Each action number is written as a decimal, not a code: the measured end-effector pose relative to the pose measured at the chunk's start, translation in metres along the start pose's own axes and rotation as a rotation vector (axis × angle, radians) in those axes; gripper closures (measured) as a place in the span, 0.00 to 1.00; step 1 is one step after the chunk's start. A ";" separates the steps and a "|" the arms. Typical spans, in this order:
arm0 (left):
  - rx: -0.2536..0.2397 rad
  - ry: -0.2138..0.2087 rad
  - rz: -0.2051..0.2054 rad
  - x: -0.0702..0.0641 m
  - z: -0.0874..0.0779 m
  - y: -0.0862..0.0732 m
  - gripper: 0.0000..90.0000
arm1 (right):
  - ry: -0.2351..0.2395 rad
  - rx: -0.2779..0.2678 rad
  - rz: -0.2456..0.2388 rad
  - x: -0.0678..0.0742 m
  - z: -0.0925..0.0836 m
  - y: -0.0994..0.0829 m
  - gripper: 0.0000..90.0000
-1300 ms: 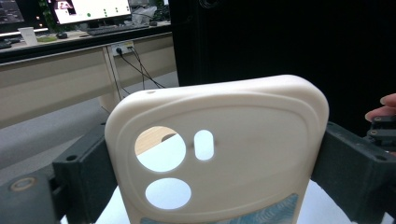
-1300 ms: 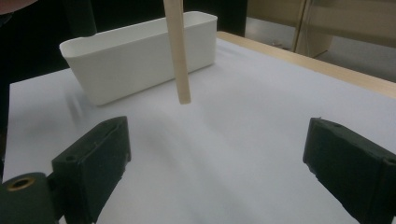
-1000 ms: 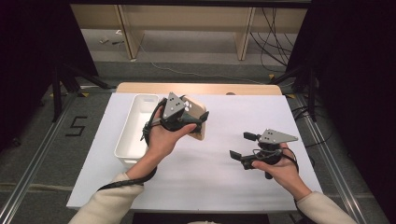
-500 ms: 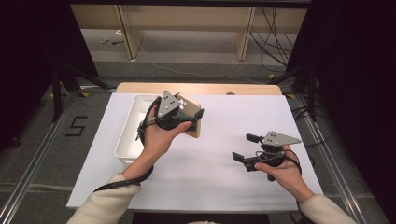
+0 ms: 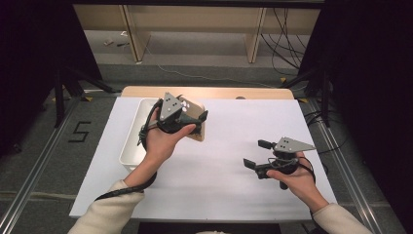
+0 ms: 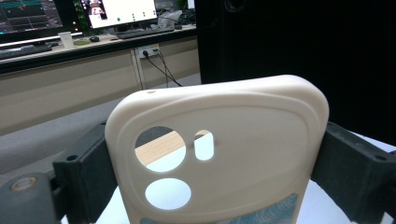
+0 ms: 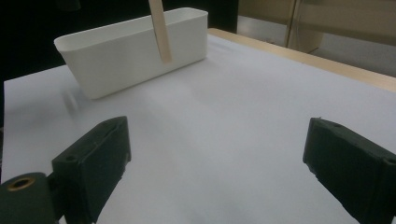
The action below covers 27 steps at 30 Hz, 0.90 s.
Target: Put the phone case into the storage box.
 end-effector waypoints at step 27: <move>-0.020 0.068 0.043 0.020 -0.006 0.011 0.11 | -0.001 0.005 0.008 0.000 -0.001 -0.001 0.10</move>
Point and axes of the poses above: each handheld gripper's, and its own axes: z roughly forward along the jaws, y roughly out of its top, x roughly to its left, the point moved 4 cm from there along z, roughly forward along the jaws, and after that the axes turned 11 degrees about -x, right-handed, at the moved point
